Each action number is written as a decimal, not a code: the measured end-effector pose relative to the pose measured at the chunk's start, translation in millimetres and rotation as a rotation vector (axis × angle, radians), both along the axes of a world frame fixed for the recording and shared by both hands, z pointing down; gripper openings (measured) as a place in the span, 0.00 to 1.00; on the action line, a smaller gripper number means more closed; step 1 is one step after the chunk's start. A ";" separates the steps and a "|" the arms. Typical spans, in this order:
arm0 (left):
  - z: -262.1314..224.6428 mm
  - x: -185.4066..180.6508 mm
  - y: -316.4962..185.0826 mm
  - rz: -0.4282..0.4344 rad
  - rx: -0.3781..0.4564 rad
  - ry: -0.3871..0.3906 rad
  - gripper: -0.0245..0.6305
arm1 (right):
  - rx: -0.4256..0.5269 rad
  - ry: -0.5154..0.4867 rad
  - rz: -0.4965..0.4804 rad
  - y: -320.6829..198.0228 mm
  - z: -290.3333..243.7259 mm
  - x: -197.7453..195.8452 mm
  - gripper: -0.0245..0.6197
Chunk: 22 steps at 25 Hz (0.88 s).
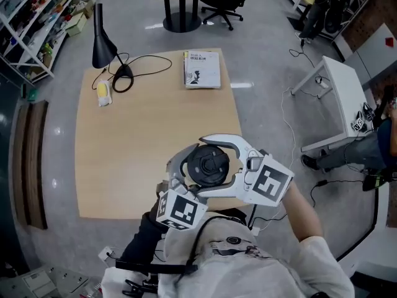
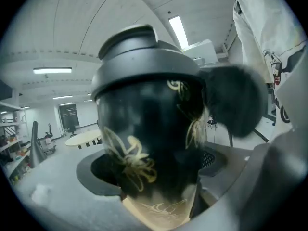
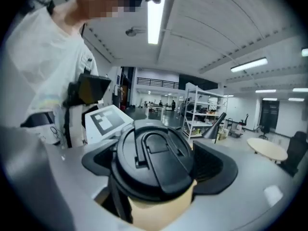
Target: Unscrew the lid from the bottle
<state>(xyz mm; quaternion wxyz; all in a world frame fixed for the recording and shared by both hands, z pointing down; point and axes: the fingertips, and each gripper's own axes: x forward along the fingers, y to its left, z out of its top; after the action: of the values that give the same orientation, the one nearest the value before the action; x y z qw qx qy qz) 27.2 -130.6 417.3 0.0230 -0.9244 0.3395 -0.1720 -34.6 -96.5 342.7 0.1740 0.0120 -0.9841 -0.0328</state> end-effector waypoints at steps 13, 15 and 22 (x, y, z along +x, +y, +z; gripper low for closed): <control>-49.2 28.4 57.5 0.414 -0.091 0.245 0.71 | -0.141 0.060 -0.577 54.9 -30.9 20.6 0.92; -36.4 5.9 26.5 0.213 -0.084 0.204 0.71 | -0.095 0.036 -0.265 21.2 -30.6 17.5 0.94; -5.9 -19.2 -11.4 -0.103 -0.004 0.035 0.71 | 0.015 -0.038 0.071 -11.0 -5.3 -21.0 0.77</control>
<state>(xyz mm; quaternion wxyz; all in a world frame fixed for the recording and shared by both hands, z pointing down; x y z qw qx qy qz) 8.0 -142.0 411.4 0.0065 -0.9087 0.3866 -0.1573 -55.6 -107.5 337.4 0.1563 0.0490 -0.9859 -0.0337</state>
